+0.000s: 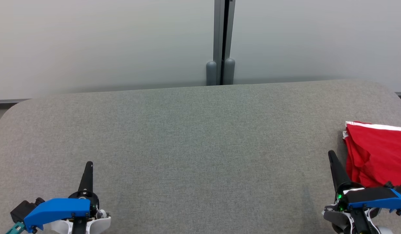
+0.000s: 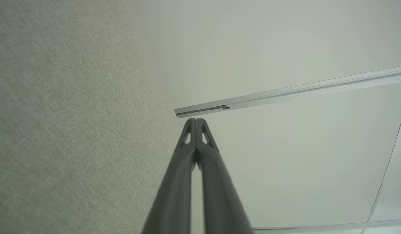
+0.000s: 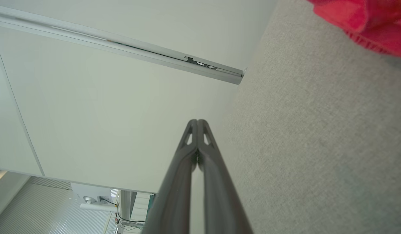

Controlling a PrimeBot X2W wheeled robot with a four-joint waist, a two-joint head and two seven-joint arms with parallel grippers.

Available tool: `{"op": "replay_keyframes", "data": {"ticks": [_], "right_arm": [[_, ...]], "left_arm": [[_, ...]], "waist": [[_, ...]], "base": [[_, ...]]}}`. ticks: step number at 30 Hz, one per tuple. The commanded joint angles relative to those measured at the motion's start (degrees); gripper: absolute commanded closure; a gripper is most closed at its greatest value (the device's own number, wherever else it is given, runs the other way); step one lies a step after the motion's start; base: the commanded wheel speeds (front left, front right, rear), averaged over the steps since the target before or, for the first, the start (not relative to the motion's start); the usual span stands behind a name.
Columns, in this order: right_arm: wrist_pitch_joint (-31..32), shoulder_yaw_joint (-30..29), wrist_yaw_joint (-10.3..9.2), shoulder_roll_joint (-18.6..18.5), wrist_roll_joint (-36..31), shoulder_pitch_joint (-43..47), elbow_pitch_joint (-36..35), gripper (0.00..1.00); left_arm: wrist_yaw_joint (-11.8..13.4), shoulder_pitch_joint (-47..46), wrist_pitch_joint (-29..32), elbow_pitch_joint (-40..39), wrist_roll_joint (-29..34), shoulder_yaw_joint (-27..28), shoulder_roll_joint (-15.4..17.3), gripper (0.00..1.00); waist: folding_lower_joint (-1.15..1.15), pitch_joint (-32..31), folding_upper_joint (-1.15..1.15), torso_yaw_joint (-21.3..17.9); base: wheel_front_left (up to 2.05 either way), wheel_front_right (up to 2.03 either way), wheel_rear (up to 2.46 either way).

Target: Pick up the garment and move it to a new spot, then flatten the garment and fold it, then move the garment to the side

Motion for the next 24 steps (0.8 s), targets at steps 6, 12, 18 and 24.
{"op": "replay_keyframes", "data": {"ticks": [6,12,18,24], "right_arm": [[1.1,-0.5,0.02,-0.4,4.1,0.8,-1.4,1.00],[1.9,-0.8,0.02,-0.4,6.8,1.2,-1.9,1.00],[2.4,-1.0,0.02,-0.4,9.0,1.4,-2.4,1.00],[2.9,-1.3,0.02,-0.4,11.6,1.6,-2.9,1.00]], "left_arm": [[-0.8,-1.2,1.0,-0.9,-3.7,0.9,0.0,1.00],[-1.3,-1.3,1.8,-1.2,-6.2,1.4,0.0,1.00],[-1.7,-1.5,2.3,-1.5,-8.3,1.8,0.0,1.00],[-2.1,-1.5,3.0,-1.7,-10.6,2.2,0.0,1.00]], "waist": [[0.00,-0.1,0.00,0.2],[0.00,-0.1,0.00,0.4],[0.00,-0.2,0.00,0.5],[0.00,-0.2,0.00,0.7]], "base": [[0.00,0.00,0.00],[0.00,0.00,0.00],[0.00,0.00,0.00],[0.00,0.00,0.00]]}}
